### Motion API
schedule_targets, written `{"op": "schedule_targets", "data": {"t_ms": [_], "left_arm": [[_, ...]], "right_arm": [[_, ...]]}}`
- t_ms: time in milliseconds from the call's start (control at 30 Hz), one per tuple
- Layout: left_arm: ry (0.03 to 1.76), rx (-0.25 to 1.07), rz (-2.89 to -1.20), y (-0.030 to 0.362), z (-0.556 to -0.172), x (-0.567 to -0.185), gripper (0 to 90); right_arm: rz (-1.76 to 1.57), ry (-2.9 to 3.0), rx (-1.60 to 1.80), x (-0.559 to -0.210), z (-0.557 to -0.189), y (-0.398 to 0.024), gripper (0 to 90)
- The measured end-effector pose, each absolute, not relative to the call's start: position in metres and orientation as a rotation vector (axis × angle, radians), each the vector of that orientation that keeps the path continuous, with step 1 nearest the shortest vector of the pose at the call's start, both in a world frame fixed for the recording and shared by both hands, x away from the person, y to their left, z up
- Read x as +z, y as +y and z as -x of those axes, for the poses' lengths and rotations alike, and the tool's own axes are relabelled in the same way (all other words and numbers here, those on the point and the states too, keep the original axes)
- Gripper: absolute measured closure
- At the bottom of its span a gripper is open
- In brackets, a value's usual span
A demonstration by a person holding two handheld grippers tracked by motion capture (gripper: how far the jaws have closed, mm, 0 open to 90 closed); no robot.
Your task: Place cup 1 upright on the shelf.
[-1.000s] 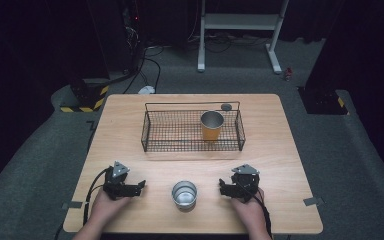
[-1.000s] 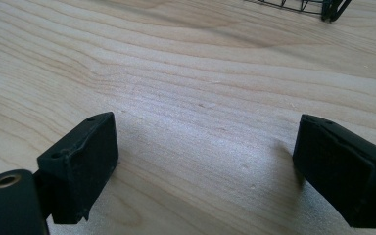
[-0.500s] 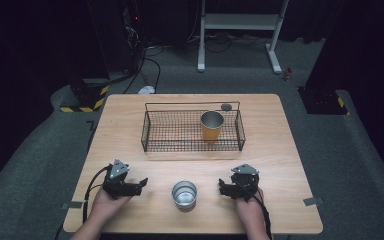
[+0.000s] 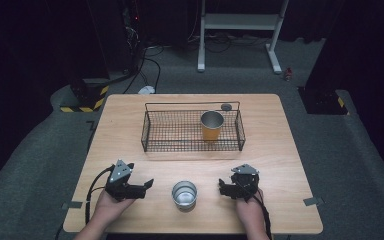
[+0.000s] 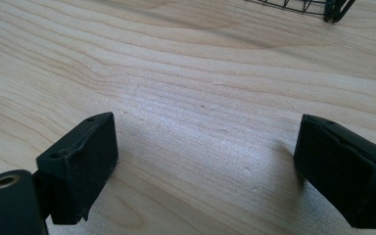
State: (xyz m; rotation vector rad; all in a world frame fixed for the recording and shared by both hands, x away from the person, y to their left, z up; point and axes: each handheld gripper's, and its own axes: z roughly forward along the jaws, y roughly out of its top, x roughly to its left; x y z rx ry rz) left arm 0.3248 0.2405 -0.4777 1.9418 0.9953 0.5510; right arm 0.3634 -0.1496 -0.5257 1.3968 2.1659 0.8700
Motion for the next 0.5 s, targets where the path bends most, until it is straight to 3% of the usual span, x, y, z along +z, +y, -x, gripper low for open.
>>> {"op": "schedule_targets", "data": {"t_ms": [500], "left_arm": [[0.905,0.480,-1.917,0.223,-0.321,-0.464,0.4]], "right_arm": [[-1.401,2.161,0.870,-0.526,-0.363,-0.149,9.0]]}}
